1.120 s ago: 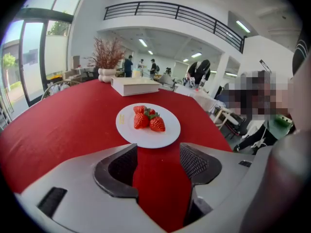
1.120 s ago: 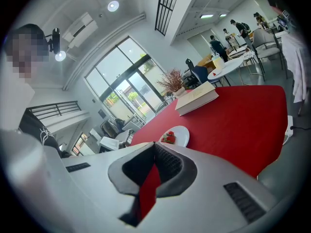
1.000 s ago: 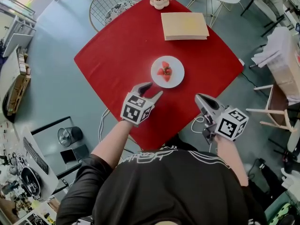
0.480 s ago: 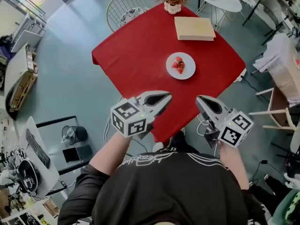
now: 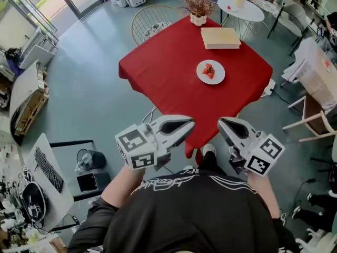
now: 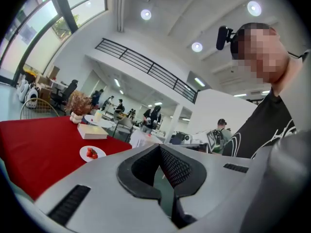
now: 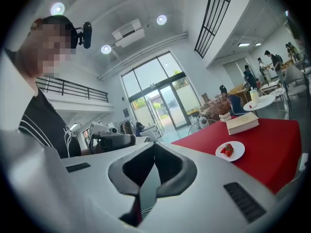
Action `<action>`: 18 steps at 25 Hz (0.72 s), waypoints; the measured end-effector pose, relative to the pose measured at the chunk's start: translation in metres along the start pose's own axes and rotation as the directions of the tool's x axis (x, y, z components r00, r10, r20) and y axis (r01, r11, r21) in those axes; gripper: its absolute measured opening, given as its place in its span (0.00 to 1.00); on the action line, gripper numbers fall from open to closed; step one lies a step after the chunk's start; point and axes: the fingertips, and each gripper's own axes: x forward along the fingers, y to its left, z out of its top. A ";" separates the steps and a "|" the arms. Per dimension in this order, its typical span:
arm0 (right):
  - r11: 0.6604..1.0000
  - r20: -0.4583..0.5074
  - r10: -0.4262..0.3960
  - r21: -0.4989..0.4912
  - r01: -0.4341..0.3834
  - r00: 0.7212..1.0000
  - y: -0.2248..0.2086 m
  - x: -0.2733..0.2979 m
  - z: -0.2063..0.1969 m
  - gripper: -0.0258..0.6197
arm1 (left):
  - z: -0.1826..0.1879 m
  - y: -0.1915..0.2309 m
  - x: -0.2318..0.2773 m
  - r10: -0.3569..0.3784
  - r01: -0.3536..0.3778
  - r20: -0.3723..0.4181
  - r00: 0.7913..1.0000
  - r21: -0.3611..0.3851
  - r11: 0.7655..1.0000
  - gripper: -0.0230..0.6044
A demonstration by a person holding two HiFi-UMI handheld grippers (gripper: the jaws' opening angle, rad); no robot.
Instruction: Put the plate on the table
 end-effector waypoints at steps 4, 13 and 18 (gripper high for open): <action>1.000 0.019 -0.007 -0.002 0.007 1.000 0.030 -0.007 -0.007 0.05 | -0.006 -0.022 -0.017 -0.031 0.031 0.001 1.000 0.038 0.999 0.05; 1.000 0.056 -0.017 0.004 0.017 0.998 0.050 -0.017 -0.009 0.05 | 0.001 -0.046 -0.027 -0.049 0.047 0.028 0.998 0.044 0.998 0.05; 1.000 0.059 -0.025 0.010 0.025 0.998 0.048 -0.018 -0.014 0.05 | -0.003 -0.052 -0.022 -0.071 0.070 0.006 0.997 0.070 0.995 0.05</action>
